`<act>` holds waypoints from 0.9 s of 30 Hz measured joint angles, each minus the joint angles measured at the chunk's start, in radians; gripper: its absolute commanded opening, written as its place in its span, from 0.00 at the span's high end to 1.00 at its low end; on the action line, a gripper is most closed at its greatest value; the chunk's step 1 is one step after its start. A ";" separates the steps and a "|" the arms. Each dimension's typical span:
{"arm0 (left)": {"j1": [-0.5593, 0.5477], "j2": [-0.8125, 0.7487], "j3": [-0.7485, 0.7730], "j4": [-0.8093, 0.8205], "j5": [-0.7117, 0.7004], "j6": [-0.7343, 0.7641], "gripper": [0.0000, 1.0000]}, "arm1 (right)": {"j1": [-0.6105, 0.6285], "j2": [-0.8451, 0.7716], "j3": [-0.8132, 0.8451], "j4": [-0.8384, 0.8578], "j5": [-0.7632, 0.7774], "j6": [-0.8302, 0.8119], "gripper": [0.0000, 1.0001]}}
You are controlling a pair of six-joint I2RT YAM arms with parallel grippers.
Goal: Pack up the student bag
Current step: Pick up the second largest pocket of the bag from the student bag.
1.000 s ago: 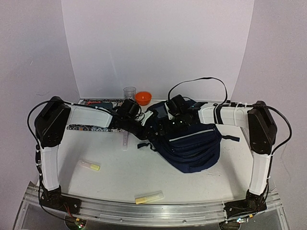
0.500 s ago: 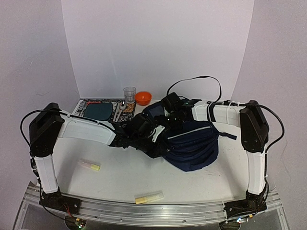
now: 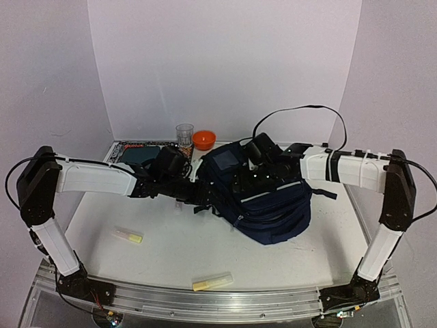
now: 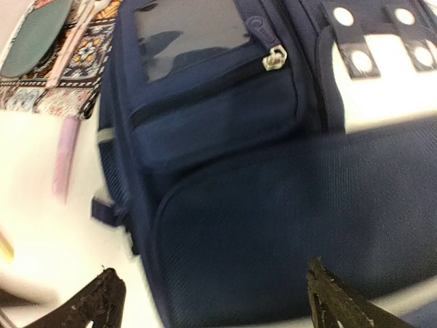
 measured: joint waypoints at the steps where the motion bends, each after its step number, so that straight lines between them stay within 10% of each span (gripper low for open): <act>1: 0.023 0.002 -0.003 -0.002 0.003 -0.022 0.43 | 0.025 -0.018 -0.006 -0.014 0.015 0.025 0.17; 18: 0.089 0.133 0.059 -0.029 0.051 -0.297 0.39 | 0.309 0.086 0.019 -0.286 0.195 0.636 0.62; 27: 0.089 0.133 0.059 -0.039 0.060 -0.314 0.39 | 0.309 0.160 0.091 -0.309 0.242 0.802 0.60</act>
